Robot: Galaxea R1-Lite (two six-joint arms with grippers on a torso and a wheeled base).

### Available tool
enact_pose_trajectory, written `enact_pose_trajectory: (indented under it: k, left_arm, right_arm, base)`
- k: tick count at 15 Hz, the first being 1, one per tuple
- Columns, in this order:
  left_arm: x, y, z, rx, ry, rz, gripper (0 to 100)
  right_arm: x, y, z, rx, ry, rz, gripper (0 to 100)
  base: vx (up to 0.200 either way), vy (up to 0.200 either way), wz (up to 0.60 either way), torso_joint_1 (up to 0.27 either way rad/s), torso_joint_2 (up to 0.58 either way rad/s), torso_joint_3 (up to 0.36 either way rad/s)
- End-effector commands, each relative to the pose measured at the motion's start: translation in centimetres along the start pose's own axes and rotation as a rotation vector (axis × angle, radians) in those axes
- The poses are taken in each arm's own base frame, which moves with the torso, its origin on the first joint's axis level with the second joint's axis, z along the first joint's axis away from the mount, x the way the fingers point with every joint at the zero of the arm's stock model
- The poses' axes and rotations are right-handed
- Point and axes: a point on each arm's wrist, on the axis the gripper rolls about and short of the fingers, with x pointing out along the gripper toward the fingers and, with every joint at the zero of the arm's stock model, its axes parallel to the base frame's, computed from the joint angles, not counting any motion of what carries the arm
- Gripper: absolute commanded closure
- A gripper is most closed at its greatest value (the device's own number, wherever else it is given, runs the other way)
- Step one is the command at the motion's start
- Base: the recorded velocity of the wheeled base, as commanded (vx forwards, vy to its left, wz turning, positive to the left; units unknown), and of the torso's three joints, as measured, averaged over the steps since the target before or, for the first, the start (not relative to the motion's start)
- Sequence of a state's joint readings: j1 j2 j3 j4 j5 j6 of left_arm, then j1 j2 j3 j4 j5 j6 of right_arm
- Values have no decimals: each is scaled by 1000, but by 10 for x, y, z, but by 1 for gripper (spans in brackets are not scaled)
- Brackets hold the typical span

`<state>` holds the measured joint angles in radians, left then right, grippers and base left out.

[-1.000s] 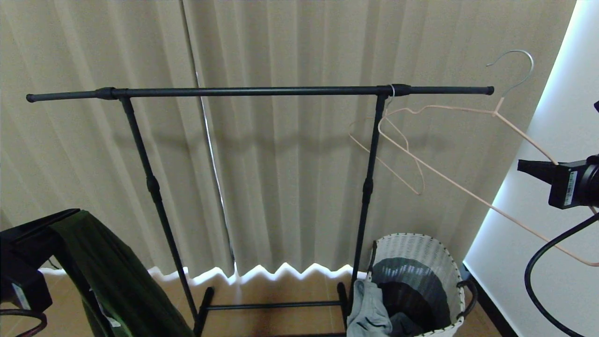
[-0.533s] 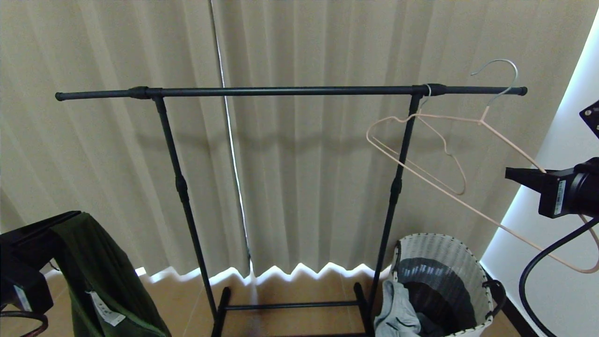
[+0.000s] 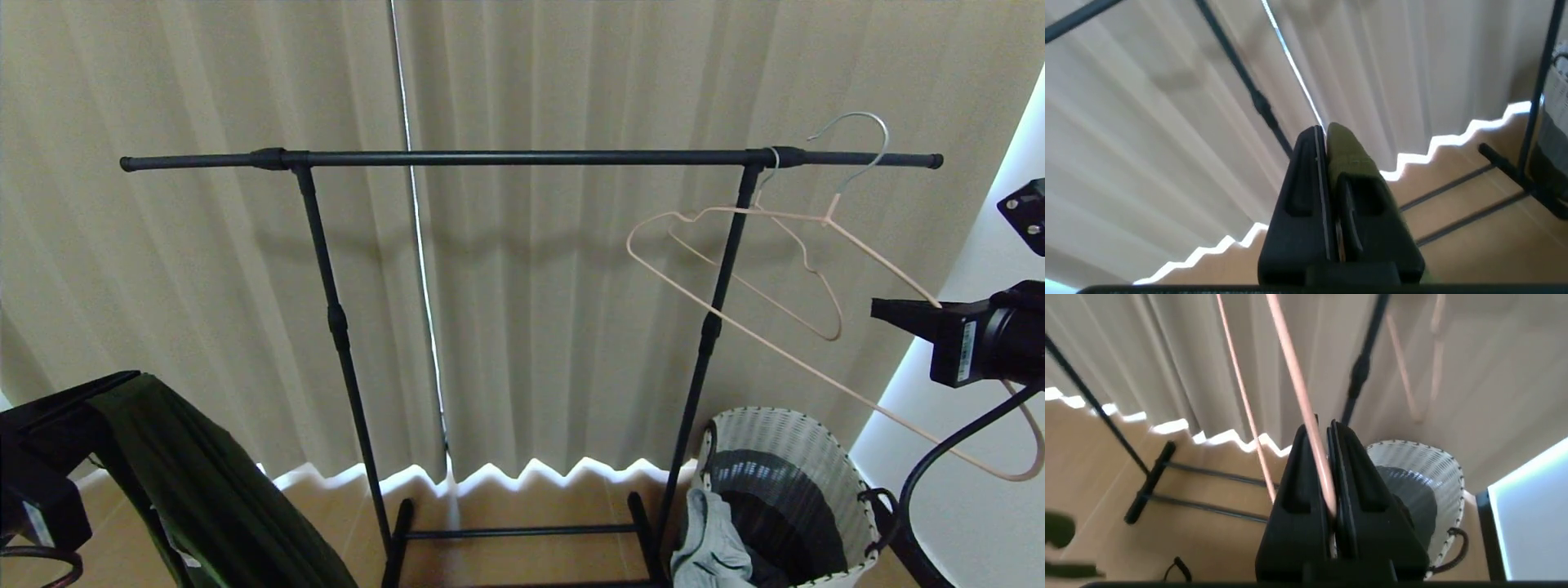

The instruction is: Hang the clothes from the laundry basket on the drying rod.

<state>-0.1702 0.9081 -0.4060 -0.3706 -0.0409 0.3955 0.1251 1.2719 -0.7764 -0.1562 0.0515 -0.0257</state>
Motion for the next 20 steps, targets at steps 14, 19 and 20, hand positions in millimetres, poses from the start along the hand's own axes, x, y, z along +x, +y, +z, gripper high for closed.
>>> enact_pose_trajectory:
  k: [14,19,20]
  left_arm:
    - [78,6,22,-30,146,35,100]
    - [134,-26,53,-179,160,66,100]
    - [142,-28,54,-191,169,75,100]
  right_arm:
    - [13,90,-11,-35,52,390,100]
    - [18,117,-18,4,79,481,100]
    - [18,119,-19,6,85,489,100]
  base:
    - [0,0,0,0,0,0]
    - [0,0,0,0,0,0]
    - [0,0,0,0,0,0]
